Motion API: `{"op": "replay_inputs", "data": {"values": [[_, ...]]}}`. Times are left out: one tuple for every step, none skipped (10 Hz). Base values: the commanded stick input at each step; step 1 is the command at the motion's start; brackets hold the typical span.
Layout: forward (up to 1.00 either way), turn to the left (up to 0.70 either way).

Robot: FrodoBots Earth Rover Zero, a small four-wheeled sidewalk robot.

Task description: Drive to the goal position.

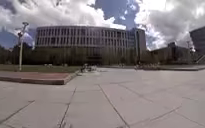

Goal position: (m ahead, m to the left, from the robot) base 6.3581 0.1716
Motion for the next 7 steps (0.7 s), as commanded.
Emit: {"op": "replay_inputs", "data": {"values": [[0.70,0.07],[0.70,0.00],[0.70,0.00],[0.70,0.00],[0.70,0.00],[0.70,0.00],[0.70,0.03]]}}
